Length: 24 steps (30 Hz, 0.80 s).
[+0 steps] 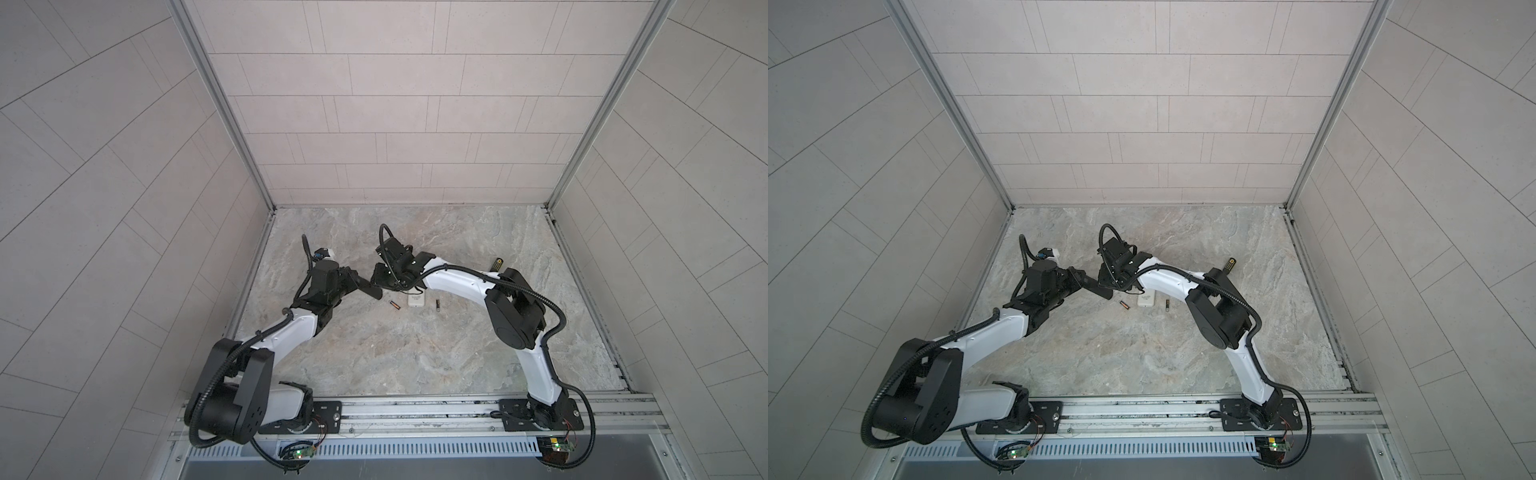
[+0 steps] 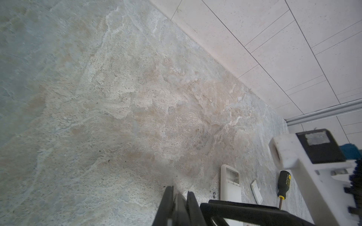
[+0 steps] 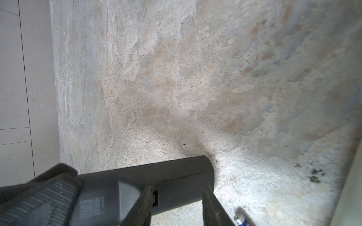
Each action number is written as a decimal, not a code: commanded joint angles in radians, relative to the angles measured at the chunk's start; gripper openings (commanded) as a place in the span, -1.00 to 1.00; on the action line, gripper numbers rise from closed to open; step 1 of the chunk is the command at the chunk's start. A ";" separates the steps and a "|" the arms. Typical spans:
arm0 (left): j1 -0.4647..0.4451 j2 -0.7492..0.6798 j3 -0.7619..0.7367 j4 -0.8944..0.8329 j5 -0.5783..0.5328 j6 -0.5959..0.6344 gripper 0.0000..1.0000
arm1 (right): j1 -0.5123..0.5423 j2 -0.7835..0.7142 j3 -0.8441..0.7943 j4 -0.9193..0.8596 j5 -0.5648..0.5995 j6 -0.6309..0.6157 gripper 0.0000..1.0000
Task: Unload the batteries from the remote control
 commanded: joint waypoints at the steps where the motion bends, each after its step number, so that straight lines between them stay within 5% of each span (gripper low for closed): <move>1: -0.002 0.002 -0.029 -0.014 -0.016 0.003 -1.00 | 0.006 0.003 0.003 0.014 -0.013 0.024 -0.12; 24: -0.001 -0.005 -0.028 -0.031 -0.019 0.005 -1.00 | 0.016 0.026 -0.007 -0.004 -0.002 0.049 -0.12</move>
